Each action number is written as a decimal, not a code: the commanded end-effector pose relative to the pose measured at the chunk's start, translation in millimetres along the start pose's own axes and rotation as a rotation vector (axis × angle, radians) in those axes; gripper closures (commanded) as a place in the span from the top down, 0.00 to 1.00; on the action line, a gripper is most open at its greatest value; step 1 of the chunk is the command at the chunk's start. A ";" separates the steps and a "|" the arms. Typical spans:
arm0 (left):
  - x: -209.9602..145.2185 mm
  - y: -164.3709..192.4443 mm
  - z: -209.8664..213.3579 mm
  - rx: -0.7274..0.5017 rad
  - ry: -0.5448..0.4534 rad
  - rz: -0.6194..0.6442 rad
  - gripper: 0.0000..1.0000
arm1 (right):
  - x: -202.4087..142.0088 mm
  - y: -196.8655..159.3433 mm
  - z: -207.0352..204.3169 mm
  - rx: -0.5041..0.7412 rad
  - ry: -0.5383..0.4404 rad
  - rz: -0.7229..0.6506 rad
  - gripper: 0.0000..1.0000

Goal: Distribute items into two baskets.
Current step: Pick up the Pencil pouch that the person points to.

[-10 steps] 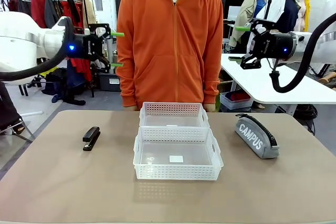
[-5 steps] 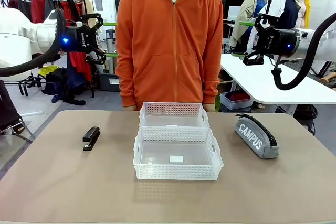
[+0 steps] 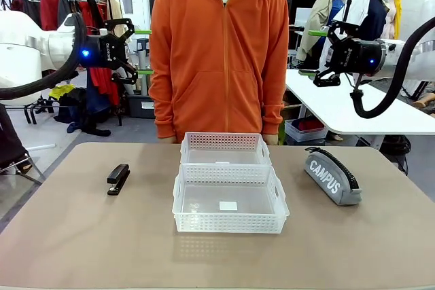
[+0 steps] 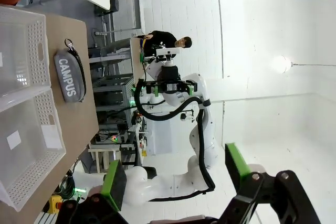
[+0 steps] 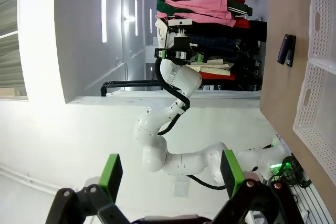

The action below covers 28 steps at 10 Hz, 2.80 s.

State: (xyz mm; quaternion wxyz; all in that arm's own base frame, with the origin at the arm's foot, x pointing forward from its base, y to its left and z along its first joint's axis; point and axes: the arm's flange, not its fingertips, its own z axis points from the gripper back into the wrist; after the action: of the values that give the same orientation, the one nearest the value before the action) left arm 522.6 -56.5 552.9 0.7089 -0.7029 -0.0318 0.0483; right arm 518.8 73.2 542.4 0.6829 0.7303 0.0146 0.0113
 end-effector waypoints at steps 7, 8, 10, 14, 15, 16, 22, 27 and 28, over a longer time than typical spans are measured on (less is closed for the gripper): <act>-0.5 -2.5 1.4 -0.004 -0.003 -0.003 1.00 | -2.0 1.9 -0.3 0.003 -0.002 0.003 1.00; -0.5 -2.5 1.4 -0.004 -0.003 -0.003 1.00 | -2.0 1.9 -0.3 0.003 -0.002 0.003 1.00; -0.5 -2.5 1.4 -0.004 -0.003 -0.003 1.00 | -2.0 1.9 -0.3 0.003 -0.002 0.003 1.00; -0.5 -2.5 1.4 -0.004 -0.003 -0.003 1.00 | -2.0 1.9 -0.3 0.003 -0.002 0.003 1.00; -0.5 -2.5 1.4 -0.004 -0.003 -0.003 1.00 | -2.0 1.9 -0.3 0.003 -0.002 0.003 1.00; -0.5 -2.5 1.4 -0.004 -0.003 -0.003 1.00 | -2.0 1.9 -0.3 0.003 -0.002 0.003 1.00; -0.5 -2.5 1.4 -0.004 -0.003 -0.003 1.00 | -2.0 1.9 -0.3 0.003 -0.002 0.003 1.00; -0.5 -2.5 1.4 -0.004 -0.003 -0.003 1.00 | -2.0 1.9 -0.3 0.003 -0.002 0.003 1.00; -0.5 -2.5 1.4 -0.004 -0.003 -0.003 1.00 | -2.0 1.9 -0.3 0.003 -0.002 0.003 1.00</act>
State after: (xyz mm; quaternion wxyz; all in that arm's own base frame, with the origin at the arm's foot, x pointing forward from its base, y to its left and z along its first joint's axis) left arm 522.6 -56.4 552.9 0.7089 -0.7029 -0.0318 0.0483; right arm 518.8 73.2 542.4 0.6829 0.7303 0.0146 0.0114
